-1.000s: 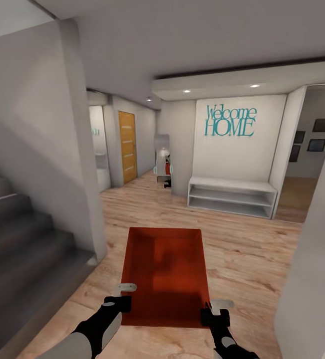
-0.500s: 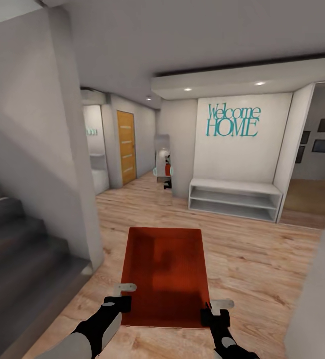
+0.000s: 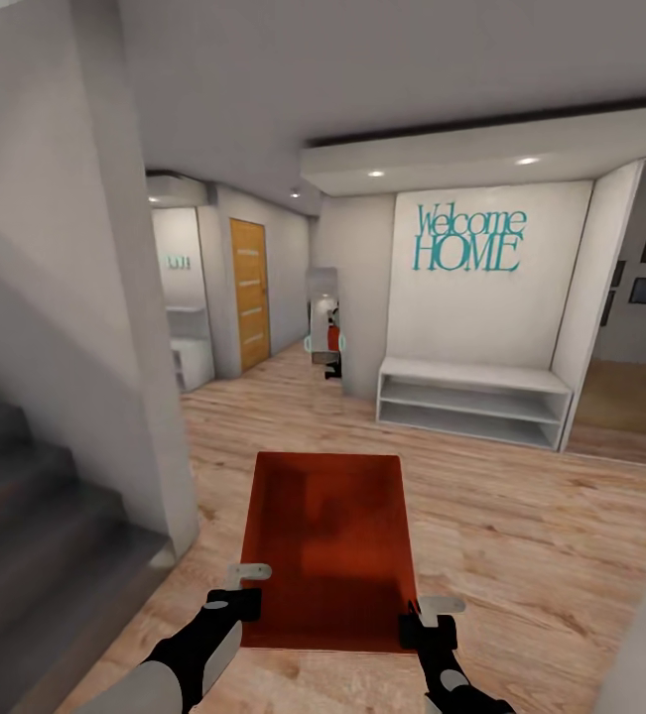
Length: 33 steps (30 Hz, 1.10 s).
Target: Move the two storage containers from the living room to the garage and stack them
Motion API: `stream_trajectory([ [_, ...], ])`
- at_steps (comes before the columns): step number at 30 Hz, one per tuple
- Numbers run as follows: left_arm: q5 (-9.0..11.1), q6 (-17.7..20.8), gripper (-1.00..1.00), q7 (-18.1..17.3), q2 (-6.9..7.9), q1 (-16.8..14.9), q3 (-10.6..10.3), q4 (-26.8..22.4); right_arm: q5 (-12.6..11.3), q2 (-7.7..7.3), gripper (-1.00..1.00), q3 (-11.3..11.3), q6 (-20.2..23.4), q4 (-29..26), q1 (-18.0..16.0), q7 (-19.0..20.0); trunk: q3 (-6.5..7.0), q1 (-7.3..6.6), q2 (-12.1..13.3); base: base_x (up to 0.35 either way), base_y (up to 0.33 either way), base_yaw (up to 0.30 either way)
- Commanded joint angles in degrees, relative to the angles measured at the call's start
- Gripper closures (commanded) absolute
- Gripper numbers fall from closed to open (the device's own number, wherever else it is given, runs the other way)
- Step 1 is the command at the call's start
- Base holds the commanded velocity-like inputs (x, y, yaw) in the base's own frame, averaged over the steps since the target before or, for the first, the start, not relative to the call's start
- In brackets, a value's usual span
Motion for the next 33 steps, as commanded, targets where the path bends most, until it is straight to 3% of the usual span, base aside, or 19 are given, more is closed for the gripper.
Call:
stream_trajectory([
  [1,0.42,0.36,1.0,0.65,0.09,-0.01,-0.2,0.02,0.14,0.01,1.0,-0.03,-2.29,-0.11,-0.08,0.1,-0.09,0.04,-0.07,0.322,0.0,0.0],
  [33,0.4,0.36,1.0,0.65,0.08,-0.01,-0.2,0.02,0.05,0.07,1.0,-0.03,-2.25,-0.11,-0.08,0.1,-0.09,0.04,-0.07,0.322,0.0,0.0],
])
